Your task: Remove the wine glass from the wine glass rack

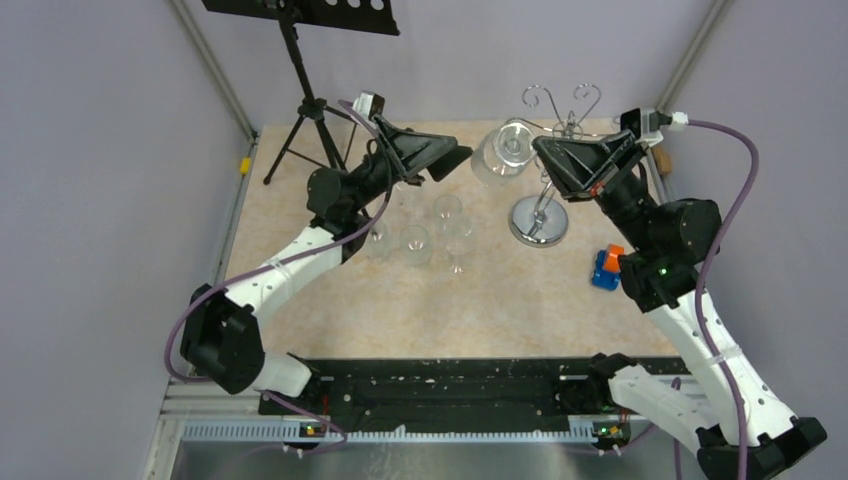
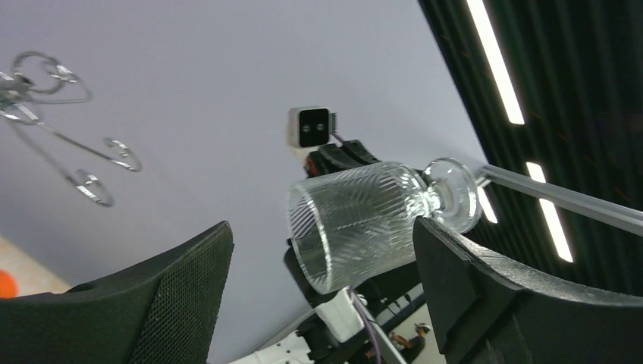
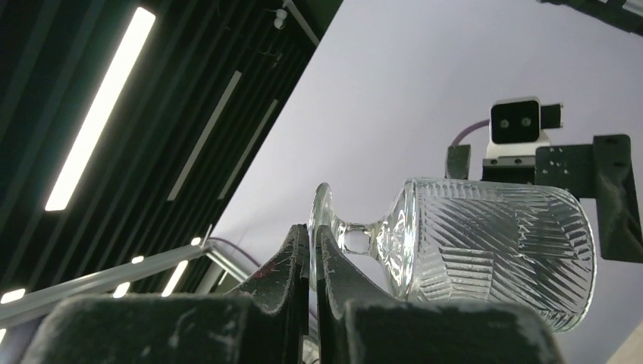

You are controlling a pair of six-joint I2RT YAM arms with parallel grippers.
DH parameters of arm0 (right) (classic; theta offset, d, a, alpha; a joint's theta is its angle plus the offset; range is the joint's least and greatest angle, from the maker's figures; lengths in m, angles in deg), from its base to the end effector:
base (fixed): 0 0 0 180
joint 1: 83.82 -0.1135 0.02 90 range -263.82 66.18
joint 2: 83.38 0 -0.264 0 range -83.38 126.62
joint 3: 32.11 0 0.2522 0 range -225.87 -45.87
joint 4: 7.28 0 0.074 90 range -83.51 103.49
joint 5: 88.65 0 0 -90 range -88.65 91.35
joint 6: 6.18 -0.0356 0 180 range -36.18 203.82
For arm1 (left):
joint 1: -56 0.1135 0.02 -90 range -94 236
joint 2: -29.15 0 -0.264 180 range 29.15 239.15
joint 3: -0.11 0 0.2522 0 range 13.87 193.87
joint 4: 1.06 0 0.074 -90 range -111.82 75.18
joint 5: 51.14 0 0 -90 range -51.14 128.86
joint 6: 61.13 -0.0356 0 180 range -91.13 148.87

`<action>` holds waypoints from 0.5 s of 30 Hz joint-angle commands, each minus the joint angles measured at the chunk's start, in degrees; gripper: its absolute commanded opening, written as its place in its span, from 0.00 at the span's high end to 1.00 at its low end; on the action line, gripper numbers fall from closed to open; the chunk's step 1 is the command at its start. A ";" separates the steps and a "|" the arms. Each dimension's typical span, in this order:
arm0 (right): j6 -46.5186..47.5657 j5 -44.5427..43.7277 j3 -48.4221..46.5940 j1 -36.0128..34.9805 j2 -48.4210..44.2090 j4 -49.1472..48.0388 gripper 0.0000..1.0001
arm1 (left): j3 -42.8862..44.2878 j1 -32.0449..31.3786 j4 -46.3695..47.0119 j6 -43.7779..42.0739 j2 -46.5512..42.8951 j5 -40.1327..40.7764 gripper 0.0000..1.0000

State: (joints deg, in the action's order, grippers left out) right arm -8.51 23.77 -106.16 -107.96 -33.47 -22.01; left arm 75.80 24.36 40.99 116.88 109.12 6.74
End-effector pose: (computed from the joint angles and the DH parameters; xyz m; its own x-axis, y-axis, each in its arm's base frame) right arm 0.1435 0.0792 0.4857 -0.6718 0.7111 -0.2075 -0.5458 -0.2858 0.7877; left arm 0.2522 -0.1776 0.4184 -0.7835 -0.5114 -0.3529 0.5490 -0.3037 -0.7787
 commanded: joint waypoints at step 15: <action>-2.47 -3.78 2.74 -2.31 -0.46 -12.60 1.00 | -0.89 -5.72 18.77 14.19 -3.17 -1.32 0.23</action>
State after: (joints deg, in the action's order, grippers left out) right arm -9.87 22.02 -102.54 -109.67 -33.34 -27.78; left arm 74.99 18.94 53.38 129.20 109.23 5.91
